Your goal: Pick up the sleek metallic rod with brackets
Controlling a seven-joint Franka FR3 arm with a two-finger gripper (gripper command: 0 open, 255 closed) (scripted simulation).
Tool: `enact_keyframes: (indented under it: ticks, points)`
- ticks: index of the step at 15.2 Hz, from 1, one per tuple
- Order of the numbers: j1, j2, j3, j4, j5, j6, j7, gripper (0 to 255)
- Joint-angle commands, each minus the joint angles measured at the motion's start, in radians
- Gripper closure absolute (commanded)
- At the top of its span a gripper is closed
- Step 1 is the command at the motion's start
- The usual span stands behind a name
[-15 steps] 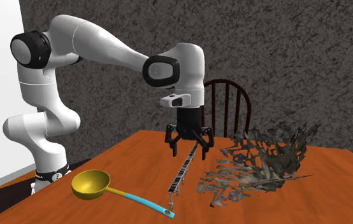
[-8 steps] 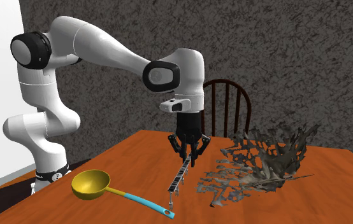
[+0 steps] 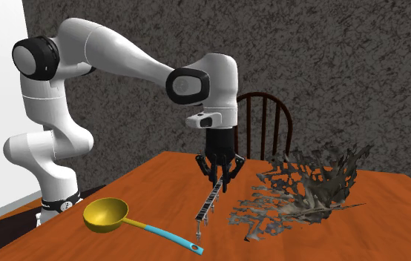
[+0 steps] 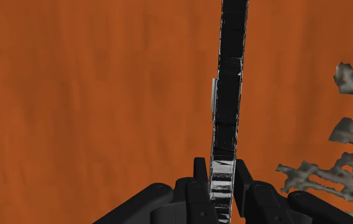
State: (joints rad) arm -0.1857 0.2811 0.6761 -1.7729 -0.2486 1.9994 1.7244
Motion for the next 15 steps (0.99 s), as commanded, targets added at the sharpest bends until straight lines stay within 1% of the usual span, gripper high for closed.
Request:
enact_keyframes:
  ticks: [1,13,15]
  points:
    - [0.000,-0.006,0.002,0.016,0.005,-0.020,-0.003,255]
    - [0.001,-0.036,0.014,0.143,0.035,-0.169,-0.029,255]
    - [0.001,-0.036,0.014,0.145,0.035,-0.171,-0.030,255]
